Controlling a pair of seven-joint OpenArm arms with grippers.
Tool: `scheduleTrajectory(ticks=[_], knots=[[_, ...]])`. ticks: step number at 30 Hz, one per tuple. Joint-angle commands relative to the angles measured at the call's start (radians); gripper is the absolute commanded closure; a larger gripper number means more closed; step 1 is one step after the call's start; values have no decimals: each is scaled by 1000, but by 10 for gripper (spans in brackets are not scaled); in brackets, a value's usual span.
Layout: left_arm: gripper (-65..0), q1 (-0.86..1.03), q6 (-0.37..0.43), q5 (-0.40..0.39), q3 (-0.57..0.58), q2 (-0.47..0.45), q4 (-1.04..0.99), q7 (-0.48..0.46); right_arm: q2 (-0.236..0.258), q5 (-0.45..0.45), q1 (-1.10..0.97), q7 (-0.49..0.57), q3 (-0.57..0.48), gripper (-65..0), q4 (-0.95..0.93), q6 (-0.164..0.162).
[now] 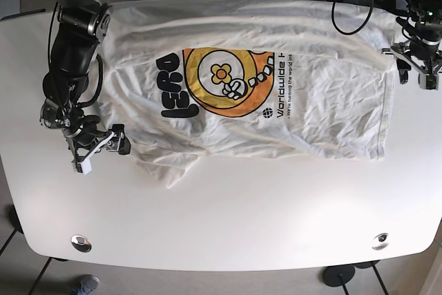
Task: Fold the T-shirt properly
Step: 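Lower both grippers and grasp the shirt hem on either side, then lift the hem with both grippers and fold it over toward the collar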
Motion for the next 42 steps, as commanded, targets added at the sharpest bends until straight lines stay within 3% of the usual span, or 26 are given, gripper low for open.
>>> scheduleTrajectory(ticks=[1,2,4,7,10,11,14,18,21,29,30,32,33,34,37,39,42], knots=[[-256,-21,6,8,-10,-21,-18,-5,-34,-2,-4,-5,-2,-552,13,42],[-256,-50,6,13,-19,-23,-41,-5,-46,-3,-7,-6,-2,-536,23,49],[-260,-124,56,80,-62,-23,-110,-5,-66,-2,-42,-6,-2,-433,44,51],[-261,-234,99,172,-29,-58,-216,-5,-80,-2,-48,-6,-1,-244,52,51],[-262,-345,105,179,47,-118,-397,-5,-83,-2,-48,-6,-1,-38,52,49],[-262,-411,105,177,83,-150,-506,-5,-83,-2,-48,-6,-1,-19,52,49],[-279,-567,105,180,162,-199,-769,-29,-83,-2,-48,-6,-1,-21,55,49],[-422,-670,106,182,260,-226,-973,-143,-84,-2,-48,-5,-1,-21,56,49],[-425,-704,106,183,294,-227,-1049,-193,-84,6,-48,-3,-1,-21,56,49],[-419,-767,94,176,413,-201,-1191,-196,-87,7,-43,0,1,-21,56,49],[-404,-767,93,177,427,-189,-1191,-196,-87,7,-42,0,1,-21,56,49],[-231,-767,93,179,449,-180,-1187,-223,-87,7,-42,0,1,-21,56,49],[-82,-765,100,183,450,-178,-1189,-265,-87,7,-42,3,1,-21,56,49],[-29,-762,97,185,452,-176,-1191,-282,-87,7,-42,3,1,-21,56,49],[-8,-760,90,176,452,-176,-1186,-293,-87,7,-40,13,1,-19,69,49],[-3,-760,36,174,444,-176,-1169,-293,-89,-2,-43,17,-1,-17,121,49],[-3,-716,6,172,355,-149,-973,-269,-106,-3,-42,-25,-1,-16,224,49]])
